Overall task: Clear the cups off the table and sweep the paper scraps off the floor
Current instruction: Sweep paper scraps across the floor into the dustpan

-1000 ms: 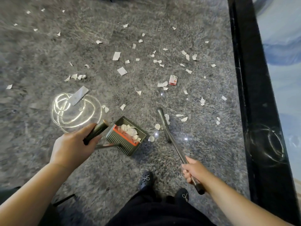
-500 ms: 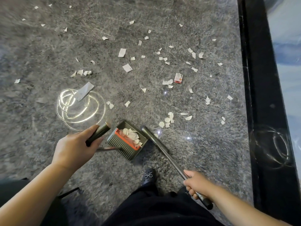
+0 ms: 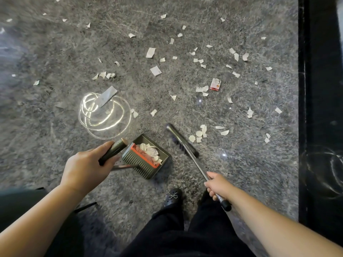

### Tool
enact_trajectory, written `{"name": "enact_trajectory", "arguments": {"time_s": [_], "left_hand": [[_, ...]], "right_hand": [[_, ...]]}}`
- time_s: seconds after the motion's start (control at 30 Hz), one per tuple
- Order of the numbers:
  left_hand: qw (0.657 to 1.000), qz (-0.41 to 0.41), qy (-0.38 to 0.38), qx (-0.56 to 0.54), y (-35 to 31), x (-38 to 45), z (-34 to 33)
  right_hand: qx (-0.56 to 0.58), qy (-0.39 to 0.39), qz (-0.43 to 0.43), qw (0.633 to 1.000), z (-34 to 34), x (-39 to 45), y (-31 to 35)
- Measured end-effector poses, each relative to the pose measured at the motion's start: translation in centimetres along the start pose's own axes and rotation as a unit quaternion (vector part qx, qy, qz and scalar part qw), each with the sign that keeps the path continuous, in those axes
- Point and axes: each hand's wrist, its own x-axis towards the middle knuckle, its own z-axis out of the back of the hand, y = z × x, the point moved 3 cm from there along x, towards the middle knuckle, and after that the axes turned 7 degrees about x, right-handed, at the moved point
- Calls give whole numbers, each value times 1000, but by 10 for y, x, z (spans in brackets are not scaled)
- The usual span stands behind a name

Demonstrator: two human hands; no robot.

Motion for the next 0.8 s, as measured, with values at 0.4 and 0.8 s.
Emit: {"name": "enact_trajectory", "arguments": {"time_s": [0.4,0.8], "left_hand": [[997,45,-20,-55,-83,15,-2],[996,52,6,-70,-182,55,-18]], "right_hand": [[-16,-38,33,999,99,33,42],[80,-39,60,994,204,16,32]]}}
